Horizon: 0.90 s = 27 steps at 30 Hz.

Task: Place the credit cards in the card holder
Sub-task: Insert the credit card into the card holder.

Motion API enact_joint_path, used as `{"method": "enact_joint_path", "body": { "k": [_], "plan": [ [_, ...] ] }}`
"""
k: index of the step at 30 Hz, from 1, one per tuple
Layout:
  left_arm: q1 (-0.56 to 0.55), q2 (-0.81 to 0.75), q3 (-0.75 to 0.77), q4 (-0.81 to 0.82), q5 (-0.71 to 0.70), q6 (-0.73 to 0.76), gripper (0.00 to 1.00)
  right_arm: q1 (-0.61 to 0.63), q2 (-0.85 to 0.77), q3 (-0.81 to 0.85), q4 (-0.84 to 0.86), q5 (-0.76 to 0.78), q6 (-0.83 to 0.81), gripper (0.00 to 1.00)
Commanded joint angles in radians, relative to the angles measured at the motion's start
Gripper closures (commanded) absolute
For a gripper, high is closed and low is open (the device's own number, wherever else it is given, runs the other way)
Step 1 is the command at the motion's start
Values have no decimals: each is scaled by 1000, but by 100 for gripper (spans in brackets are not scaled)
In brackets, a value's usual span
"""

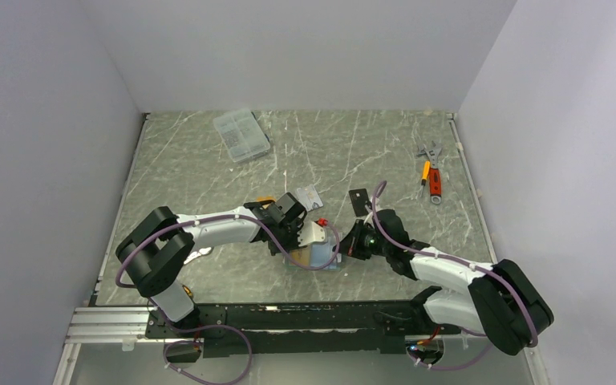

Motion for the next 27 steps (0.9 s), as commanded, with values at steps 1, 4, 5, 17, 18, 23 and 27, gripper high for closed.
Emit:
{"method": "enact_joint_path", "body": {
  "k": [1,4,5,17,18,23,27],
  "plan": [
    [-6,-35,7,-10,13,16,72,5,-47,18,-8,25,-21,100],
    [-6,-37,7,-12,13,17,72,10,-59,58,-88,45,-65,100],
    [-6,-38,7,-12,13,17,72,11,-63,66,-97,43,-72,100],
    [-4,-42,13,-15,19,12,74,85,-16,101,-10,-5,-39,100],
    [-2,-45,16,-20,26,9,74,92,-6,105,1,-7,-36,100],
    [61,-82,47,-60,120,-10,74,106,63,139,58,-32,-32,100],
    [122,-138,38,-61,195,9,73,113,153,184,88,-61,-38,100]
  ]
}}
